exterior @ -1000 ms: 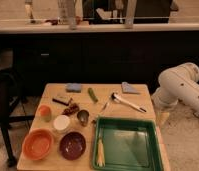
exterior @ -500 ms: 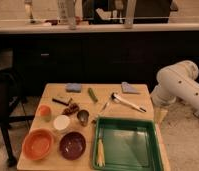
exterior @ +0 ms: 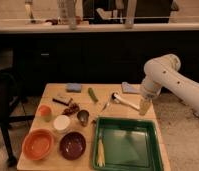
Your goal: Place brush in tray
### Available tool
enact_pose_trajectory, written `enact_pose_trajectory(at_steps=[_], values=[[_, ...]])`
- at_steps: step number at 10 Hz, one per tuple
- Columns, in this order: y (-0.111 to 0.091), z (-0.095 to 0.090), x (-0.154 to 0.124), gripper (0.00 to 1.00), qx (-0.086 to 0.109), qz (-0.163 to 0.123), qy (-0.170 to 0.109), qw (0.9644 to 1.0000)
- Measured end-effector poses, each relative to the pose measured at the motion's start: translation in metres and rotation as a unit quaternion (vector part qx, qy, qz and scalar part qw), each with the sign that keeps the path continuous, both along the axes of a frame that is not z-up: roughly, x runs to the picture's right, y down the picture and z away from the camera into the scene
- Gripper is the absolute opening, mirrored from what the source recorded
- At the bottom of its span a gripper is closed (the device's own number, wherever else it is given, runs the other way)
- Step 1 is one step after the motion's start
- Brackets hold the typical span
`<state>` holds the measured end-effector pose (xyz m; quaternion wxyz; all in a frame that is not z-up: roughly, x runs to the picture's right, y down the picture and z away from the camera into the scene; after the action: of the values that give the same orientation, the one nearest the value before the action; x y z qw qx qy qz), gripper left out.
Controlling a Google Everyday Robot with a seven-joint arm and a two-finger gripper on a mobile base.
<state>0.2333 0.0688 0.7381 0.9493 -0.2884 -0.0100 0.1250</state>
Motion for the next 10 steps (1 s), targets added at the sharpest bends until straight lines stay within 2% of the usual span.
enact_pose_trajectory(at_steps=[1,2,3,5,7,10], values=[[-0.002,0.009,-0.001,0.80,0.002,0.023,-0.002,0.9997],[-0.003,0.025,-0.004,0.80,0.004,0.060,-0.012,0.9981],[0.000,0.035,0.001,0.80,0.007,0.085,-0.015,0.9962],[0.007,0.060,0.004,0.80,0.018,0.137,-0.021,0.9902],[0.008,0.071,0.004,0.80,0.020,0.149,-0.015,0.9886],[0.014,0.107,0.001,0.80,0.017,0.147,-0.001,0.9891]])
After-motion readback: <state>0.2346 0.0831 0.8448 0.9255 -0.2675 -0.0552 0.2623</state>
